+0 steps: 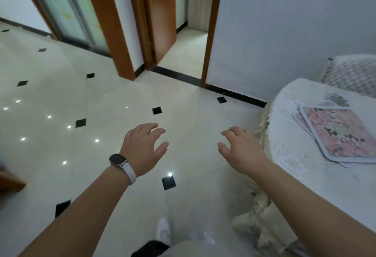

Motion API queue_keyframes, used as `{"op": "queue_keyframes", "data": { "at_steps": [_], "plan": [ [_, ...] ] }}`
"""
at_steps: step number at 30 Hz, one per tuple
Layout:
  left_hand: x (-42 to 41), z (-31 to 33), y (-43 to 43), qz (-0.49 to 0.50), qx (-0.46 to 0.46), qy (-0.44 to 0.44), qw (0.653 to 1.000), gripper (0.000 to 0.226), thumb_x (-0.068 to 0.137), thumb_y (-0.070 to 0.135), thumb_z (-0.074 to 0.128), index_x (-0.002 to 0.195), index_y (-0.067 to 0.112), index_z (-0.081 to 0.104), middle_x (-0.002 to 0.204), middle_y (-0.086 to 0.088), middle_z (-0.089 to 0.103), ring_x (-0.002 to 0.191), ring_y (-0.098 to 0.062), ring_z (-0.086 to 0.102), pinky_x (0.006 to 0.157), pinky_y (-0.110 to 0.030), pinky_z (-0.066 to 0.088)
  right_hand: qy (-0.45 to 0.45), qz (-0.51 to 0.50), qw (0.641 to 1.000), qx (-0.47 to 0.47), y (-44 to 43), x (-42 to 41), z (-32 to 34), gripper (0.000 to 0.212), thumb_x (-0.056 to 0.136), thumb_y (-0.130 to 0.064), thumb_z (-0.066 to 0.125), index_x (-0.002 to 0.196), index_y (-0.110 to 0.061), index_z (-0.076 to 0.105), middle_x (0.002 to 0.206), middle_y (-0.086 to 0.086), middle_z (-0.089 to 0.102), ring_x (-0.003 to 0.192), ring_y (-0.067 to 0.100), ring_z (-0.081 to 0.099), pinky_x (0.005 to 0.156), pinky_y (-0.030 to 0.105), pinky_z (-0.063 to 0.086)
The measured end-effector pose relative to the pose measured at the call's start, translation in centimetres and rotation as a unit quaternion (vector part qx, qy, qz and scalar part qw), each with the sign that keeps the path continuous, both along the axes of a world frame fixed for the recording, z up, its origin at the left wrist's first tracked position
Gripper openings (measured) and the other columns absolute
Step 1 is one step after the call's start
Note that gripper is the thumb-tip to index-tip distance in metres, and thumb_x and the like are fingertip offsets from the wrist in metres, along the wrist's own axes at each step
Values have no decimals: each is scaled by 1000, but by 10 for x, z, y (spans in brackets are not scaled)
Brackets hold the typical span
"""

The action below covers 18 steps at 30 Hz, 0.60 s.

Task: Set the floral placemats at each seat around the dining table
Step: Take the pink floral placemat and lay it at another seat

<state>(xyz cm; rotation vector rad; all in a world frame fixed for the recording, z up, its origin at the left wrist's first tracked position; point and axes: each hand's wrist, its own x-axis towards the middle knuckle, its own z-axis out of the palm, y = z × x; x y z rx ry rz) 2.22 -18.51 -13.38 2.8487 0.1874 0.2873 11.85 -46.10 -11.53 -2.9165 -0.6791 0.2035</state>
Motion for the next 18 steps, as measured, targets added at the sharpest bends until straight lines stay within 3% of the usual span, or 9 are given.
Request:
{"op": "queue_keyframes", "data": {
  "at_steps": [7,18],
  "plan": [
    [120,14,35,-121,-1,8,993,55,82,54,37,119,22,64,128,-5,60,119,-27,53,96,-48,40,-11,-108,994,20,27,51,17,49,97,-47,41,139,-23,50,145,0,46,131,23,42,108,41,35],
    [284,8,-36,-291,27,21,956,57,85,53,38,132,24,52,132,-3,57,121,-25,50,97,-45,40,-25,-290,957,23,-58,135,1,45,98,-45,43,134,-22,55,139,3,52,124,26,48,101,42,39]
  ]
}}
